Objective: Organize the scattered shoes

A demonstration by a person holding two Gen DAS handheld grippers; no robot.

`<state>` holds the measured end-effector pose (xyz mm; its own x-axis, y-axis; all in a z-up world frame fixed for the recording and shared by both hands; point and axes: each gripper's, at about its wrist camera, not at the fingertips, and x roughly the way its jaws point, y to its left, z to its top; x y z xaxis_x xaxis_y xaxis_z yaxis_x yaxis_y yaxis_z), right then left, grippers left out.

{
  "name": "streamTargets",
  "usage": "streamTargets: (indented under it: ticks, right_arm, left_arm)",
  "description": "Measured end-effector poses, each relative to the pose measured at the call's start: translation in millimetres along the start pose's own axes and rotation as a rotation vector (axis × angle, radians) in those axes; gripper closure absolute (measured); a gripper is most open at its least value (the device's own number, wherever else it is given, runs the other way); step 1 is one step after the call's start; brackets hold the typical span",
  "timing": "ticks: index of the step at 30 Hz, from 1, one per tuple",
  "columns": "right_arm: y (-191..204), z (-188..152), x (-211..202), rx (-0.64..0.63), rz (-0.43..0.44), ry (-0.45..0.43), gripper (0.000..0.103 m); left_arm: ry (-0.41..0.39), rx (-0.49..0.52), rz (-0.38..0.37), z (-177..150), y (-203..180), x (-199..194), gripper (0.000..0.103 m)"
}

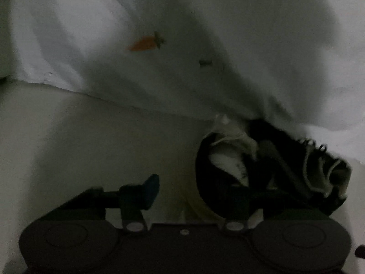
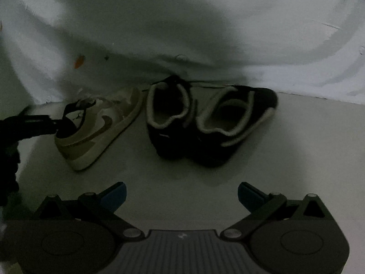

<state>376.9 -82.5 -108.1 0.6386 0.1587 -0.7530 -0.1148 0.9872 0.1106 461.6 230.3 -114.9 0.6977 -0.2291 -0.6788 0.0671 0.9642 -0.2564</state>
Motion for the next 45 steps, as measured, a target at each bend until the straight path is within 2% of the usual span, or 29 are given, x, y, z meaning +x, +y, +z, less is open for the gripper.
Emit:
streamTargets:
  ticks: [3,4,6,7,10,14,16,20,26,31,36,40,45]
  right_arm:
    - [13.6,-0.9,13.8,-0.060,-0.009,0.025,0.000]
    - [16.3,-1.3,16.6,-0.068,-0.009,0.031,0.000]
    - [18.6,-1.9,19.4,-0.068,-0.007,0.039,0.000]
    - [18.5,-2.0,19.6,-0.061,-0.004,0.041,0.000]
    - [14.2,-2.9,15.8,-0.022,0.003,0.040,0.000]
    - [11.1,-4.6,5.4,-0.025,-0.015,0.011,0.000]
    - [3.1,-6.5,-8.0,-0.009,-0.026,-0.019,0.000]
    - [-11.7,-9.2,-30.8,0.028,-0.047,-0.079,0.000]
    - [-42.3,-27.3,-73.1,0.088,-0.080,-0.160,0.000]
    - [-75.6,-56.0,-115.7,0.125,-0.117,-0.222,0.000]
    - [-125.4,-96.4,-158.0,0.189,-0.137,-0.246,0.000]
    - [-165.1,-123.9,-188.6,0.219,-0.147,-0.257,0.000]
    - [-210.6,-151.4,-222.8,0.216,-0.155,-0.275,0.000]
  left_arm:
    - [0.030,-0.030,-0.061,6.0,8.7,17.5,0.057]
    - [0.037,-0.043,-0.079,7.8,11.0,22.0,0.061]
    - [0.020,-0.064,-0.108,8.8,13.0,22.9,0.081]
    - [0.010,-0.076,-0.121,9.2,13.8,23.2,0.083]
    - [-0.019,-0.110,-0.098,6.1,3.7,18.4,0.084]
    - [-0.045,-0.189,-0.137,3.5,-9.0,-3.8,0.083]
    - [-0.054,-0.187,-0.127,3.1,-16.7,-16.8,0.083]
    - [-0.072,-0.263,-0.132,-6.0,-30.5,-53.3,0.082]
    - [-0.121,-0.380,-0.184,-40.6,-52.8,-116.1,0.082]
    - [-0.139,-0.357,-0.246,-65.0,-98.2,-162.9,0.082]
    - [-0.119,-0.354,-0.331,-100.1,-174.9,-193.0,0.082]
    - [-0.091,-0.350,-0.356,-133.0,-241.4,-202.3,0.082]
    - [-0.020,-0.400,-0.363,-184.8,-309.9,-197.2,0.082]
